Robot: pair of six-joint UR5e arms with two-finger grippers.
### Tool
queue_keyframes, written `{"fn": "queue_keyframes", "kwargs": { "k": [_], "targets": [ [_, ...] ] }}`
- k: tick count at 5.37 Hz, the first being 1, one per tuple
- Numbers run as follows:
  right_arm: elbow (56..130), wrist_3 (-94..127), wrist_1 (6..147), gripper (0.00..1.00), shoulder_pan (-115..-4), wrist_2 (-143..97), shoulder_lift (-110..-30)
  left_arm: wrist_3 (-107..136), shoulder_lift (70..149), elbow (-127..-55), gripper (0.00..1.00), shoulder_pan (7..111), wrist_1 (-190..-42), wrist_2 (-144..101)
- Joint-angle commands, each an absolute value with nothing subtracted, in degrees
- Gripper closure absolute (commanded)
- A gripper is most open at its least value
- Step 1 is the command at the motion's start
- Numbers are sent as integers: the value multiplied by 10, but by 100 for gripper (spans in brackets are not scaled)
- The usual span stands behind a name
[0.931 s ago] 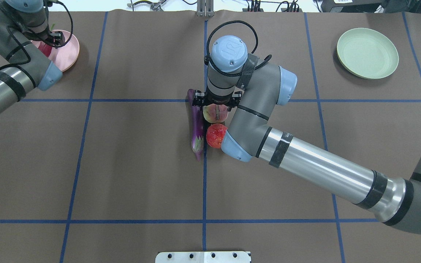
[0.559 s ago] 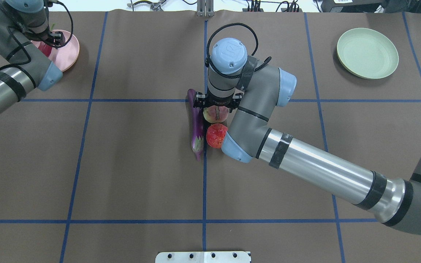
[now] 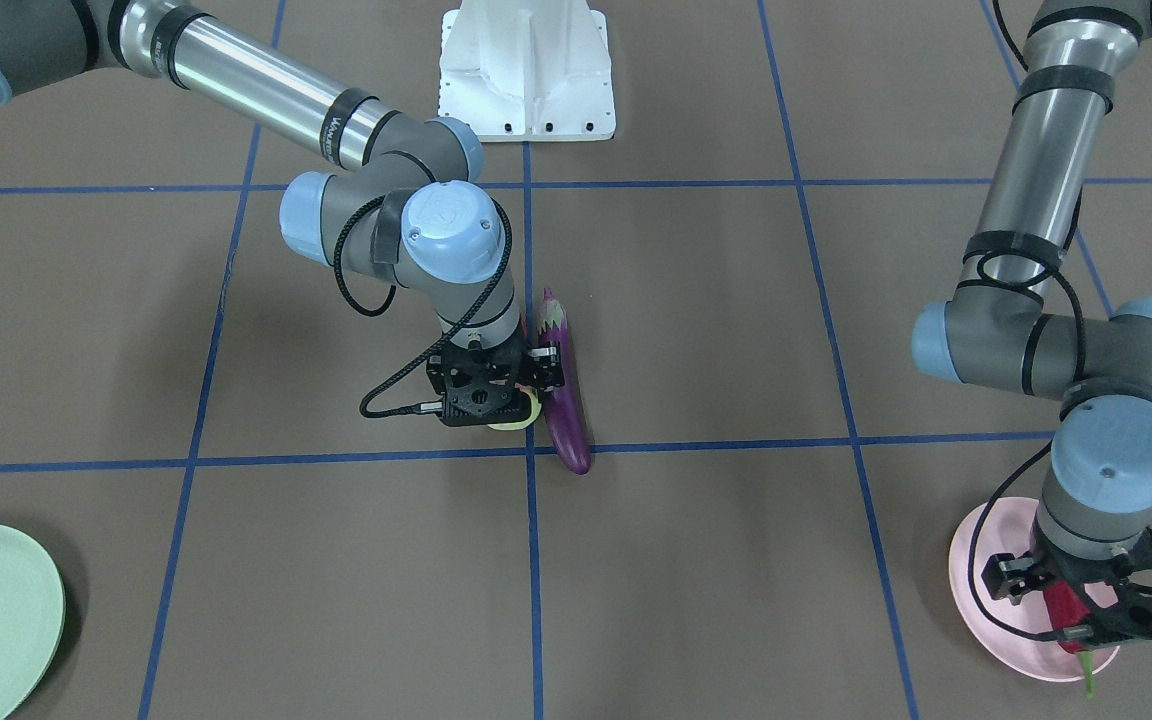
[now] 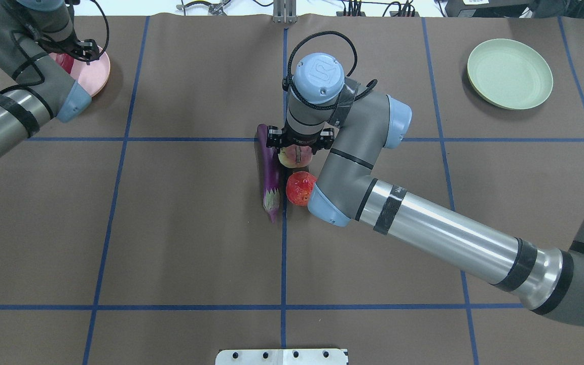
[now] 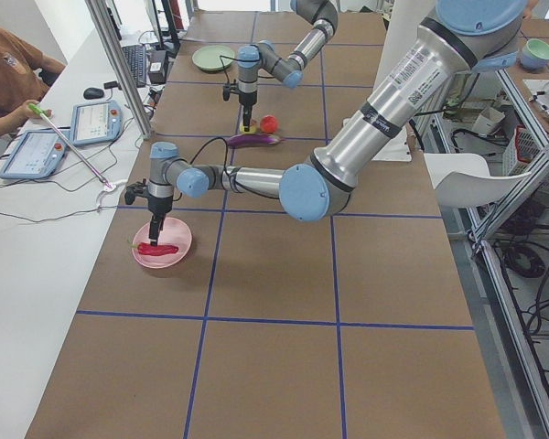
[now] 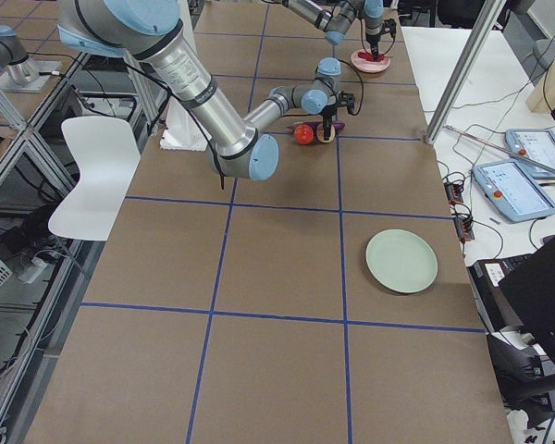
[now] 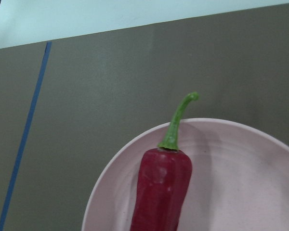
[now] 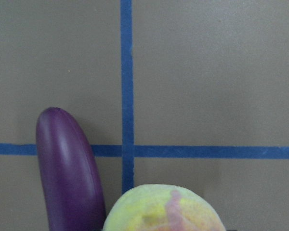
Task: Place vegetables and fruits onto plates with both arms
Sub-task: 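Grasp the yellow-pink peach with right gripper while left gripper releases chili, then lift peach toward green plate while left gripper returns to eggplant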
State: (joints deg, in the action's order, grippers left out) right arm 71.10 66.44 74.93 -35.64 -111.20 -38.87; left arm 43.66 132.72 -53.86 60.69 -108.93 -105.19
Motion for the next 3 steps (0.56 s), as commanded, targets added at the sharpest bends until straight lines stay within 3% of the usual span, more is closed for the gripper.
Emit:
{"fn": "queue_keyframes", "kwargs": {
  "k": [1,3],
  "targets": [
    [745,670,754,100,-374,-1113,-390,495,1344,-622,0,604,-1032,-1158],
    [782,672,797,100,-425,-1112,-395,638,1399,-674,0,553,-1026,-1242]
  ]
}}
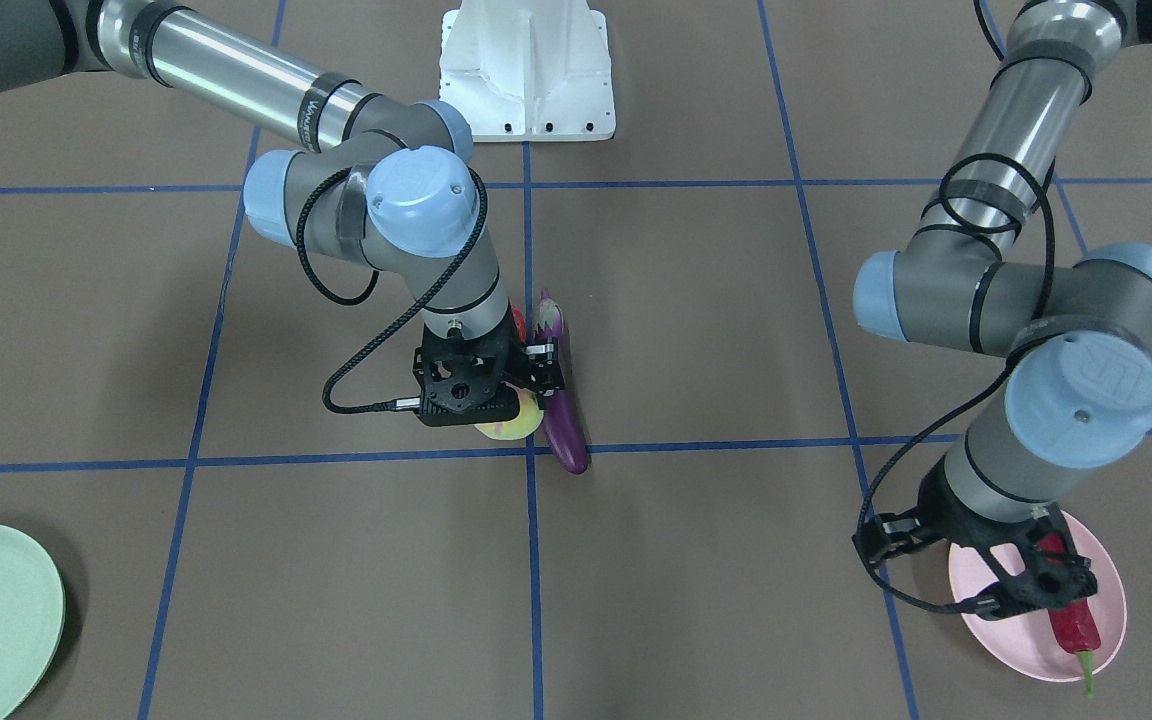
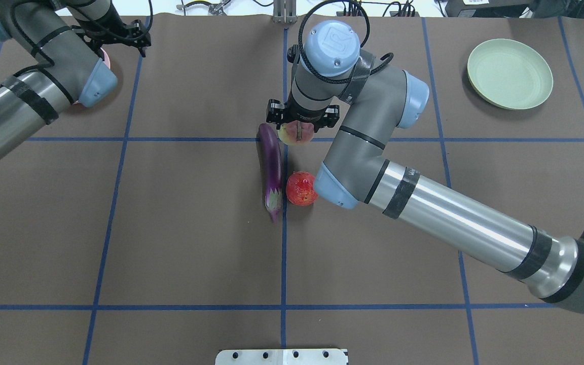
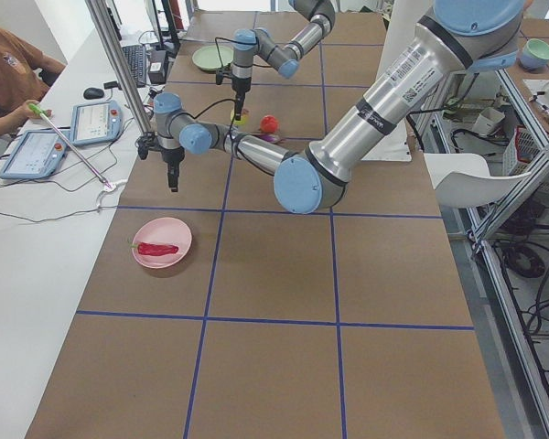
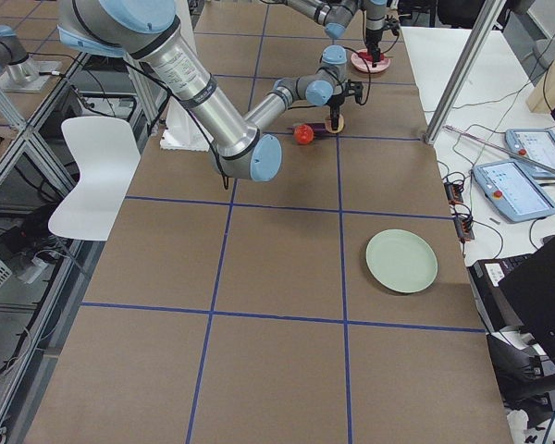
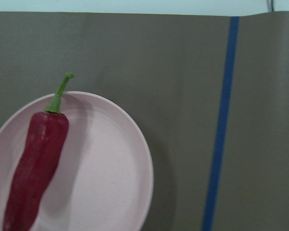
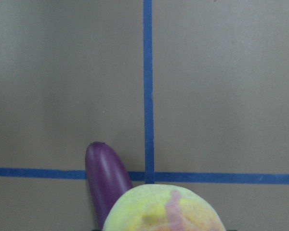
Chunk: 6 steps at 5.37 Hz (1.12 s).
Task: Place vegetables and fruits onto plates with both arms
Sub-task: 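Lift peach toward green plate while left gripper returns to eggplant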
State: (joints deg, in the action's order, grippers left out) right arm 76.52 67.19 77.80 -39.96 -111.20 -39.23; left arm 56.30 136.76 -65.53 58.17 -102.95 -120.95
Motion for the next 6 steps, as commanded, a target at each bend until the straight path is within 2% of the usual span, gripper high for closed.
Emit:
{"fn": "queue_keyframes", "kwargs": {
  "k": [1,6],
  "targets": [
    [784,658,799,100,-458,-1117,-407,681,1427,-674,0,511,-1026,-1242],
    [784,387,793,100,-619,-1232,-517,690,1457,-662,0,374,-1031,-1182]
  ]
}}
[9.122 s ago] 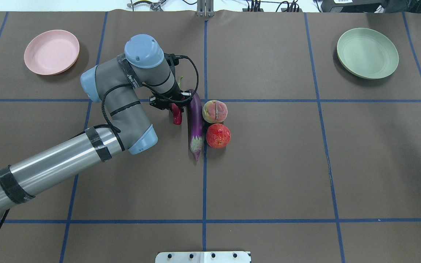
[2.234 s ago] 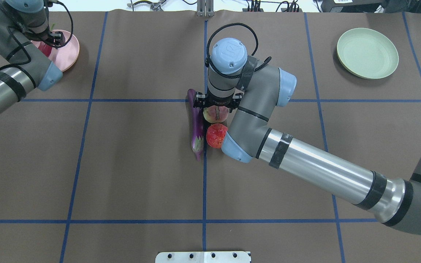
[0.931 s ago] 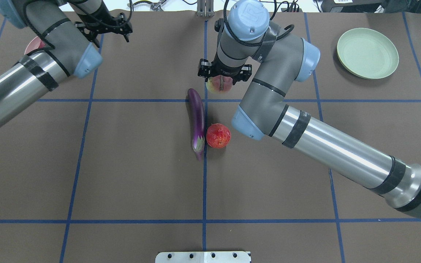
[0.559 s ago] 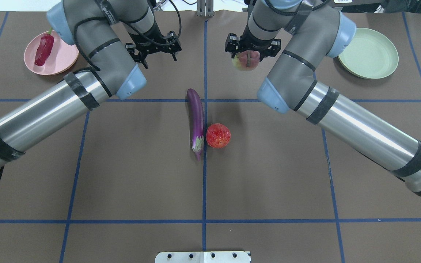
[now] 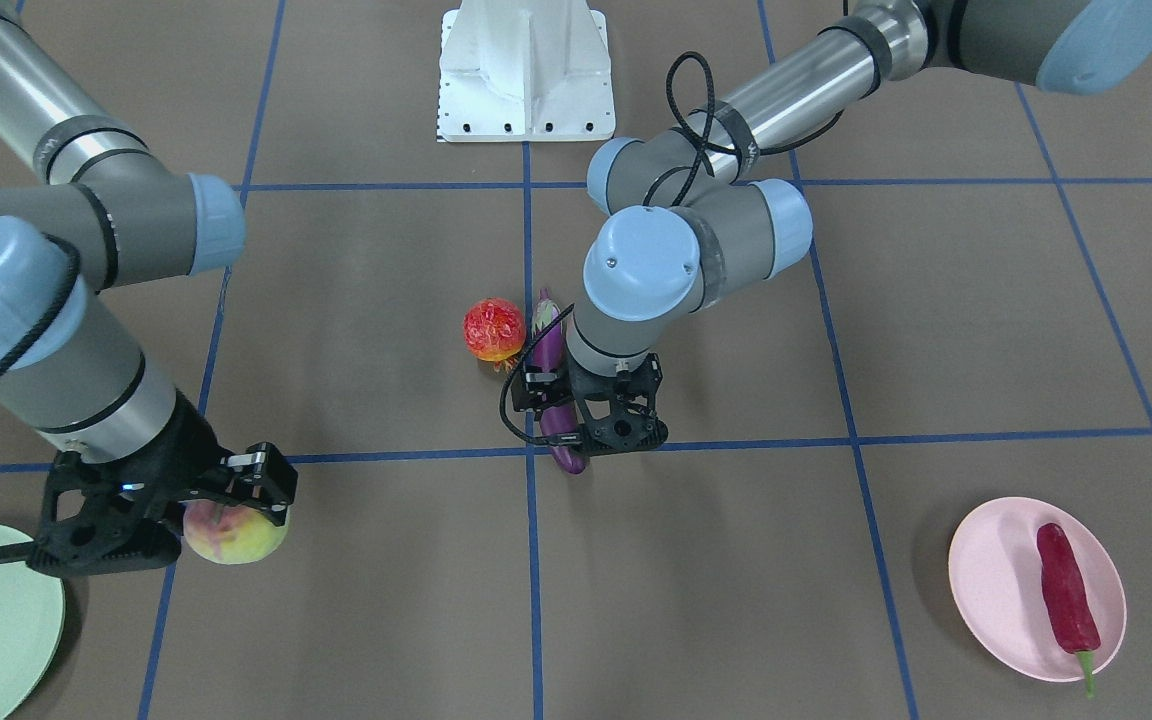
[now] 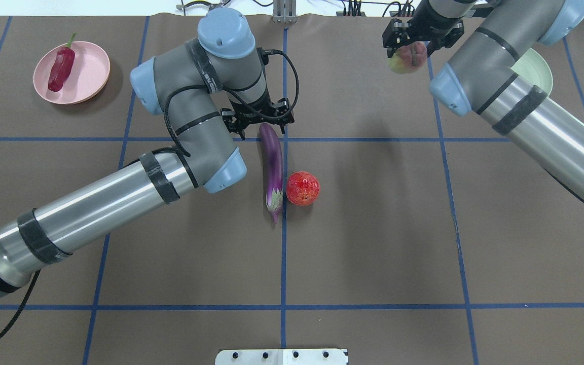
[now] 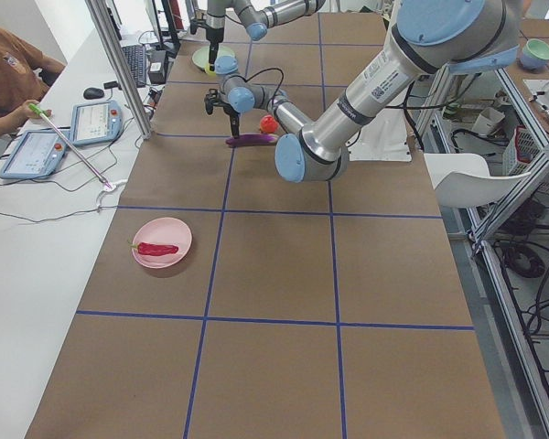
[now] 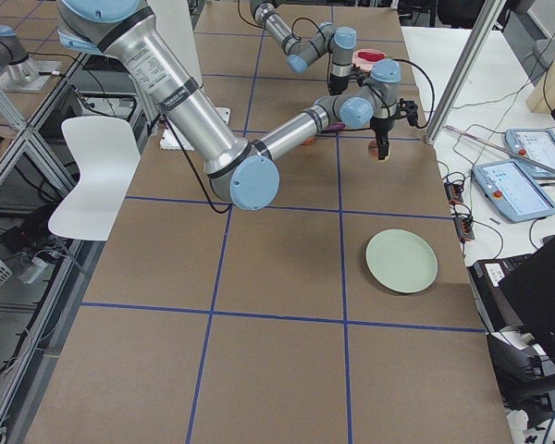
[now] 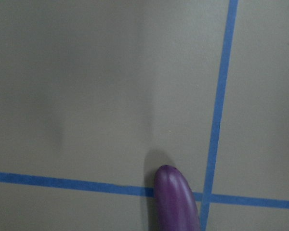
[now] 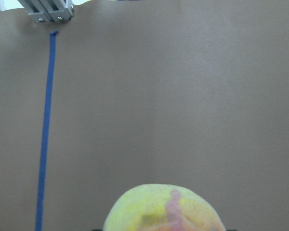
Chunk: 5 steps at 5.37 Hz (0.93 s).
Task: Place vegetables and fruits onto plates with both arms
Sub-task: 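Lift peach toward green plate while left gripper returns to eggplant, then place purple eggplant on pink plate while right gripper sets peach on green plate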
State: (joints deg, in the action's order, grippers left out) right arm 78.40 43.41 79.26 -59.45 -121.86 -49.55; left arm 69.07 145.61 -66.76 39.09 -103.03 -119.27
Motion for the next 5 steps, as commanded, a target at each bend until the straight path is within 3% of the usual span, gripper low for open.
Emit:
{"fn": "queue_keyframes", "kwargs": {
  "k": [1,3,4,5],
  "targets": [
    [783,358,795,100,-637,-1250,-529,692,1458,-654,0,358,-1033,-1156],
    [780,323,795,100,-659,-1254,-544,692,1462,-643,2,351,-1034,-1154],
    [777,303,795,100,-668,-1269,-549,692,1462,-639,17,350,-1034,-1154],
    [777,299,795,100,-675,-1273,-554,716,1462,-639,49,345,-1034,-1154]
  ]
}}
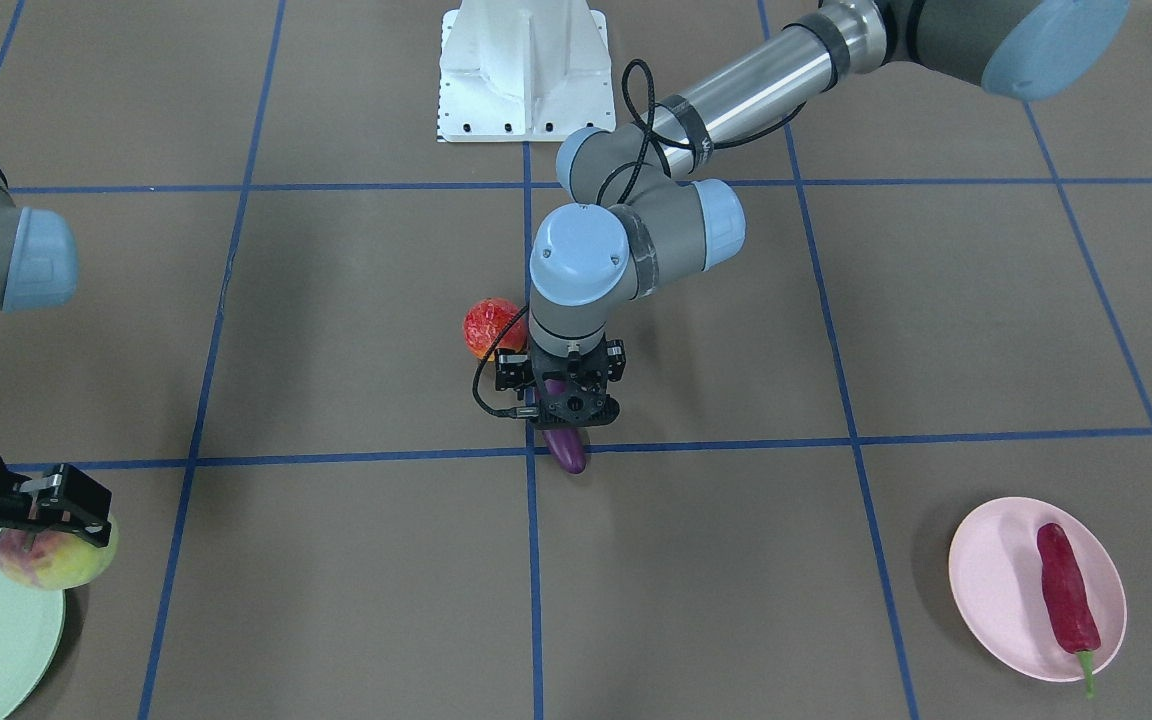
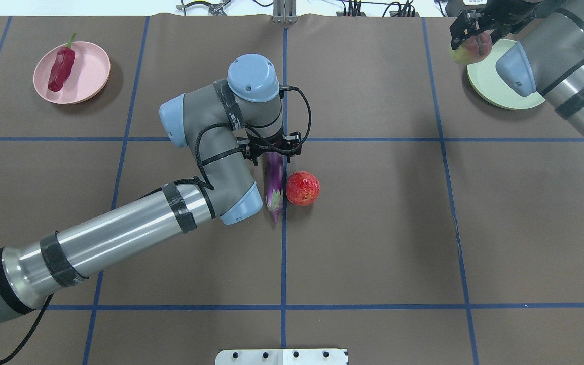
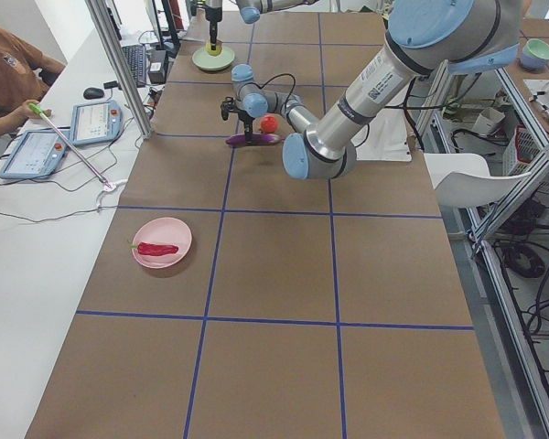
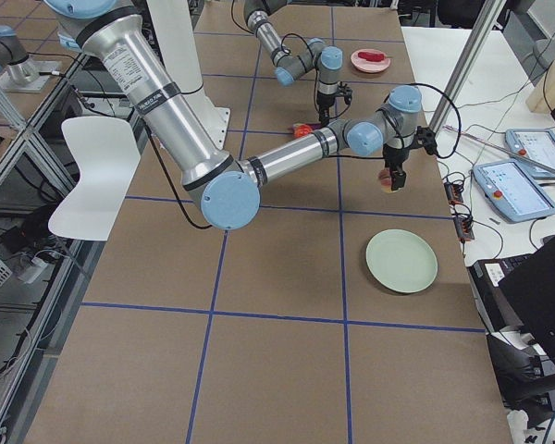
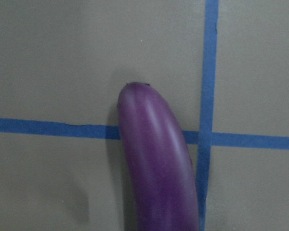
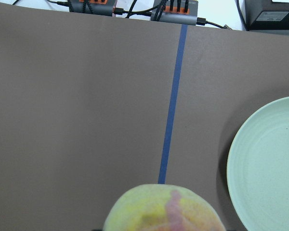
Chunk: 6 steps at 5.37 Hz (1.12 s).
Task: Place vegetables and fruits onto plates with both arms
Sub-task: 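Place purple eggplant on pink plate while right gripper sets peach on green plate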
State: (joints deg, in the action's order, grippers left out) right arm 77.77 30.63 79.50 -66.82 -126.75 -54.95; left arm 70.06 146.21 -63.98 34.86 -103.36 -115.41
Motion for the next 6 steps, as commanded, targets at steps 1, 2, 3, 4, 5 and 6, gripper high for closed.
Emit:
{"fn": "queue_keyframes", "kwargs": {
  "k": [1,2,3,4,5,6],
  "targets": [
    [777,299,795,100,-677,-1277,-555,722,1462,-639,54,338,-1034,-1142],
    [777,298,795,100,-679,-1278,-555,723,1464,-639,55,338,-1034,-1142],
    [776,283,795,100,-684,-1277,-559,732,1469,-644,100,341,-1028,-1142],
    [763,240,795,100,-699,-1277,-568,725,1470,-658,100,379,-1014,-1156],
    [746,214,795,100,-704,-1275,-570,704,1470,-672,100,423,-973,-1181],
    [729,200,793,100,-704,-1274,-572,654,1468,-678,100,458,-953,-1182]
  ]
}}
